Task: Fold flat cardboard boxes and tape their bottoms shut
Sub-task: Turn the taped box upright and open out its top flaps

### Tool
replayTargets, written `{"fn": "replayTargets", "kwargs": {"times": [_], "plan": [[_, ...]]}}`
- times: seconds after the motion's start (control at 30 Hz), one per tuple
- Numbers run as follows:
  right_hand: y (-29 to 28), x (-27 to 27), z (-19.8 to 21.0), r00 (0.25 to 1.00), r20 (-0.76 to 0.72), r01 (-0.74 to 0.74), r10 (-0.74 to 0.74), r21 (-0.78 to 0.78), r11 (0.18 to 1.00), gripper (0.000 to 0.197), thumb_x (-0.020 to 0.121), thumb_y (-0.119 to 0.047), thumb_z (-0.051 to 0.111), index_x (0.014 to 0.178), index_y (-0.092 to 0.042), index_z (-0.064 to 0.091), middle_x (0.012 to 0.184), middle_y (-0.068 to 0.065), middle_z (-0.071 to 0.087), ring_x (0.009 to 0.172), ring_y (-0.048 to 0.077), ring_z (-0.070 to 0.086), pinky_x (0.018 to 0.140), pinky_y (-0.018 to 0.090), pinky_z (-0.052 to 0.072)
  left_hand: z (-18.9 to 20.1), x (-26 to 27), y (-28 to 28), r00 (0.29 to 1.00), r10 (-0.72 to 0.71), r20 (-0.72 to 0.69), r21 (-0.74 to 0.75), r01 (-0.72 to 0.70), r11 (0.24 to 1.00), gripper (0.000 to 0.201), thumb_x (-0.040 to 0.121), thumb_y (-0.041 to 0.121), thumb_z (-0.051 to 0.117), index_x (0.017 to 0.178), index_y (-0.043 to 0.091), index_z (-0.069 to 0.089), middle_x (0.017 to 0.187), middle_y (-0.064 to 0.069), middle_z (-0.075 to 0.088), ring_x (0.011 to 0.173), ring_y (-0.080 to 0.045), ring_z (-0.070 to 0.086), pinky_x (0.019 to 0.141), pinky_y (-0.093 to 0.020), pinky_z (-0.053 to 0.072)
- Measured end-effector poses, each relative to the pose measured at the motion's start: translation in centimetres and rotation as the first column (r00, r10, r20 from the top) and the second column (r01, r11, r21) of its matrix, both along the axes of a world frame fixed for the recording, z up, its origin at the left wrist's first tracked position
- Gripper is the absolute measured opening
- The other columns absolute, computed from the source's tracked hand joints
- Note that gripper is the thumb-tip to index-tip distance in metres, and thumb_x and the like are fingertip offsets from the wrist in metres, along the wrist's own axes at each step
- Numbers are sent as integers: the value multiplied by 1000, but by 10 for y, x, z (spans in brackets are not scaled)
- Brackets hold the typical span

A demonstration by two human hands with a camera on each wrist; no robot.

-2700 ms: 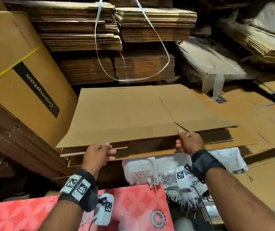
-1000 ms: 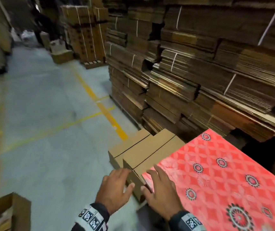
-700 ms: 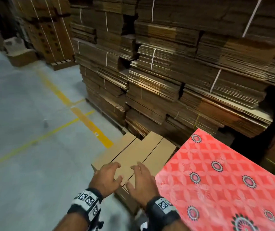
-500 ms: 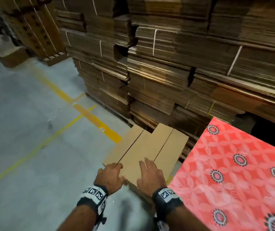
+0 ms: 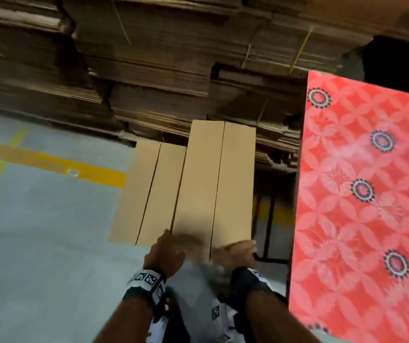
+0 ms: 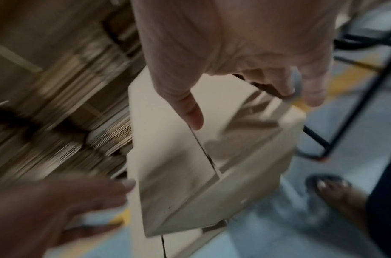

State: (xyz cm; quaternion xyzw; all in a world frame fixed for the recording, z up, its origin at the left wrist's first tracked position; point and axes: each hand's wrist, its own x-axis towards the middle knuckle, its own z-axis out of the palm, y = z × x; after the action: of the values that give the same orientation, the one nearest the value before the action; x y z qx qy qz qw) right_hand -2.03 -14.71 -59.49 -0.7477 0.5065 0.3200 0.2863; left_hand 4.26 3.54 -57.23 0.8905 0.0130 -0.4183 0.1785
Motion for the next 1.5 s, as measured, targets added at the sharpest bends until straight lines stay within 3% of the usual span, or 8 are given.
{"fn": "replayTargets", "kwargs": {"times": [0.17, 0.27, 0.4, 0.6, 0.77, 0.93, 1.2, 1.5], "plan": [[0, 3, -34, 974, -7, 225, -224, 32, 974, 140, 59, -62, 84, 159, -1, 8, 163, 20, 24, 146, 40, 32, 118, 48, 35, -27, -7, 13, 973, 204, -110, -187, -222, 957, 51, 93, 23, 72, 139, 16, 50, 130, -8, 65, 121, -30, 60, 87, -24, 42], [-15, -2, -24, 967, 11, 253, -254, 57, 966, 82, 55, -63, 86, 116, -11, 68, 134, 16, 61, 118, 32, 59, 102, 33, 50, -38, -4, 28, 949, 282, -137, -211, -307, 928, 51, 82, 39, 81, 124, 22, 60, 117, -1, 69, 112, -25, 63, 93, -31, 48], [1, -10, -4, 962, 172, 202, -211, 72, 977, 63, 67, -57, 83, 115, -25, 58, 125, 9, 51, 114, 34, 54, 96, 33, 47, -75, 10, 56, 906, 422, -26, -214, -417, 883, 101, 52, 85, 69, 127, 18, 61, 121, -10, 63, 112, -35, 61, 95, -43, 51], [35, -1, 92, 750, 474, 317, -461, 353, 880, 65, 79, -39, 80, 129, -36, 39, 114, 2, 66, 102, 28, 63, 98, 47, 52, 96, 24, 69, 757, 646, 95, -490, -530, 693, 66, 76, 32, 83, 130, 14, 51, 127, -14, 41, 105, -27, 46, 93, -34, 42], [61, 3, 193, 716, 547, 215, -434, 419, 882, 77, 53, -58, 78, 120, -50, 41, 120, -1, 67, 106, 25, 65, 96, 53, 55, 188, 6, 108, 646, 764, -9, -630, -597, 497, 61, 56, 50, 75, 109, 42, 47, 117, -7, 63, 101, -30, 65, 89, -57, 55], [76, -7, 302, 503, 733, 116, -458, 468, 876, 76, 57, -51, 77, 124, -52, 43, 116, -9, 68, 106, 17, 64, 97, 51, 55, 283, -10, 112, 595, 804, -20, -801, -491, 344, 54, 63, 40, 77, 104, 44, 43, 112, -6, 68, 92, -23, 64, 78, -43, 50], [6, -62, 396, 229, 877, 224, -422, 375, 900, 71, 60, -45, 79, 123, -51, 48, 118, -5, 65, 108, 23, 62, 93, 50, 55, 348, -55, 25, 697, 717, -21, -952, -234, 199, 56, 85, 4, 76, 123, 28, 42, 113, -4, 69, 100, -18, 68, 89, -47, 57], [-122, -187, 385, 122, 873, 477, -472, 365, 800, 52, 83, -20, 76, 121, -45, 49, 112, 7, 69, 97, 30, 66, 73, 48, 56, 343, -129, -116, 888, 455, 74, -952, -73, 297, 59, 83, 21, 81, 116, 49, 42, 122, 4, 63, 111, -16, 65, 92, -48, 59]]}}
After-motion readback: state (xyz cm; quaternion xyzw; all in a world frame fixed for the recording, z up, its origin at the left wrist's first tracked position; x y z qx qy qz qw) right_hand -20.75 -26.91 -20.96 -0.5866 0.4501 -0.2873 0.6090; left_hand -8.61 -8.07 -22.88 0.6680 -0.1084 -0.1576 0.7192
